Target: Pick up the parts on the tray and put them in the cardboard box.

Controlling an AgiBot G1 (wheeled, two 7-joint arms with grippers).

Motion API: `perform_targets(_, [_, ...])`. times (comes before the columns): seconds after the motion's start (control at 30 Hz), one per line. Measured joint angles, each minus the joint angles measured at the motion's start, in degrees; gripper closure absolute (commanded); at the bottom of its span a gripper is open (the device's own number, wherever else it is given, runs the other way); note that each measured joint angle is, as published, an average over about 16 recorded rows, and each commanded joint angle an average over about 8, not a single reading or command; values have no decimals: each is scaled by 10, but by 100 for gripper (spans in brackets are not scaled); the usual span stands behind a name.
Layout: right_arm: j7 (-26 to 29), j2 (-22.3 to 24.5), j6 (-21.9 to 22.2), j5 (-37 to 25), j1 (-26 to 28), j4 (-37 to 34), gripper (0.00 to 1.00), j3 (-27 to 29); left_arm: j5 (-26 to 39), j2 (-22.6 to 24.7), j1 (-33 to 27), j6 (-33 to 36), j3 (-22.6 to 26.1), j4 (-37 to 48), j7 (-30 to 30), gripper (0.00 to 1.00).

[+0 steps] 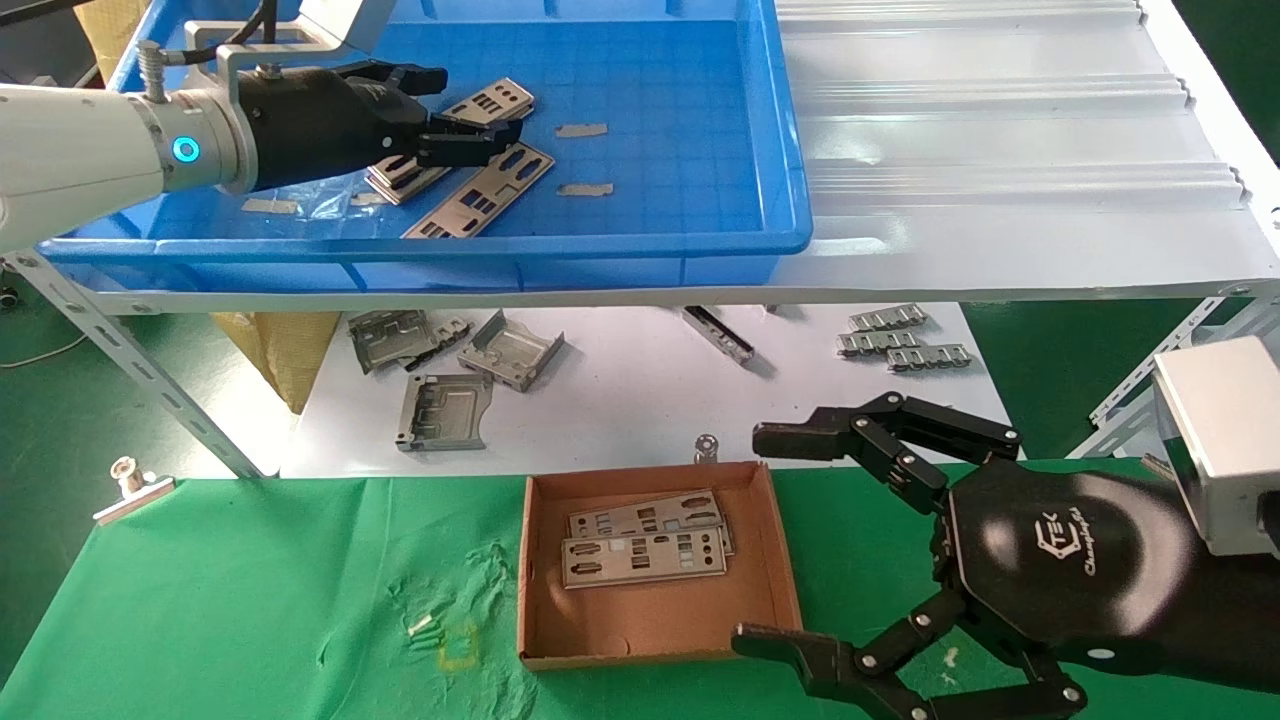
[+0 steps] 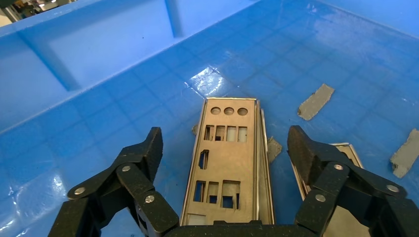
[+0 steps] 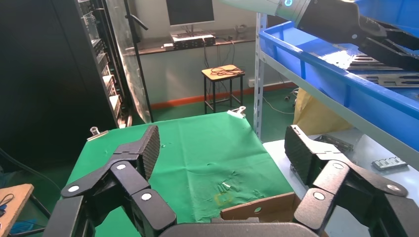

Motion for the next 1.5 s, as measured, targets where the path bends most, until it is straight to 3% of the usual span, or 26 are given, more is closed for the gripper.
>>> perform_targets(1.13, [0,0,0,0,0,0,0,0,-7,4,-10,-18,-5,-4,5,100])
perform_targets(1.5, [0,0,0,0,0,0,0,0,-21,-8,-27,22,-15,-13,18,100])
